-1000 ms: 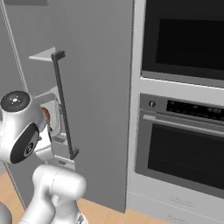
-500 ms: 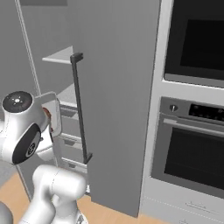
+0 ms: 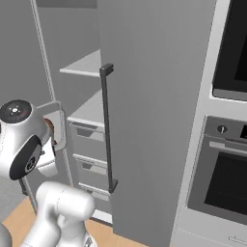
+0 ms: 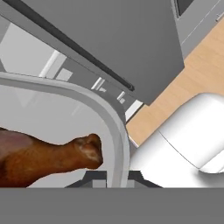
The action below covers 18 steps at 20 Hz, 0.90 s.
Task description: Take the meat container that has the chicken drumstick and place it on the second highest rack of the freezer. Then take the vegetable container that has the lime and avocado and place it on the highest rack of the freezer.
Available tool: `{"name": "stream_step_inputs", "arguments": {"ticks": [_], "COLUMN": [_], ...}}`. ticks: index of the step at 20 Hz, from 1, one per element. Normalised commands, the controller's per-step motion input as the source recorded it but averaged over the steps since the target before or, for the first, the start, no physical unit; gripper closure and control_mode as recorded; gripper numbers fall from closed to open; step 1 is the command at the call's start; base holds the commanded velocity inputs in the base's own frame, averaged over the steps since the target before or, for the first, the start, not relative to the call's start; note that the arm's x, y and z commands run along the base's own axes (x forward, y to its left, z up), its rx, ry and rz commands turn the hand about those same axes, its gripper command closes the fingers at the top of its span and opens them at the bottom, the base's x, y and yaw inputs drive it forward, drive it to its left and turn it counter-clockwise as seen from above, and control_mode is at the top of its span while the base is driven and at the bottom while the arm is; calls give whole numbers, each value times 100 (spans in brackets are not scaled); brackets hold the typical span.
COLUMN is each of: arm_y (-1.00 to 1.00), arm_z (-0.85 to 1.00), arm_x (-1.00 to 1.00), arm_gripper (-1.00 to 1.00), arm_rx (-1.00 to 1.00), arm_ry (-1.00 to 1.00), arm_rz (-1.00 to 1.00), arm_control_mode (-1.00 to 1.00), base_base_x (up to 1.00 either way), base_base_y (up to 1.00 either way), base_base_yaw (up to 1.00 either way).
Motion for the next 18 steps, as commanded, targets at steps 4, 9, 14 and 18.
{"name": "stream_step_inputs", "arguments": {"ticks": [4,9,14,18], "arm_y": [0,0,0,0], "arm_z": [0,0,0,0], "arm_x": [0,0,0,0], "arm_gripper": [100,100,100,100], "arm_rx": [0,0,0,0], "arm_ry": [0,0,0,0], "arm_rz": [0,0,0,0], "arm_control_mode": [100,100,100,100], "base_base_x": [48,47,32,42], "base_base_y": [0,42,39,26], "base_base_yaw": [-7,-6,-5,-3]}}
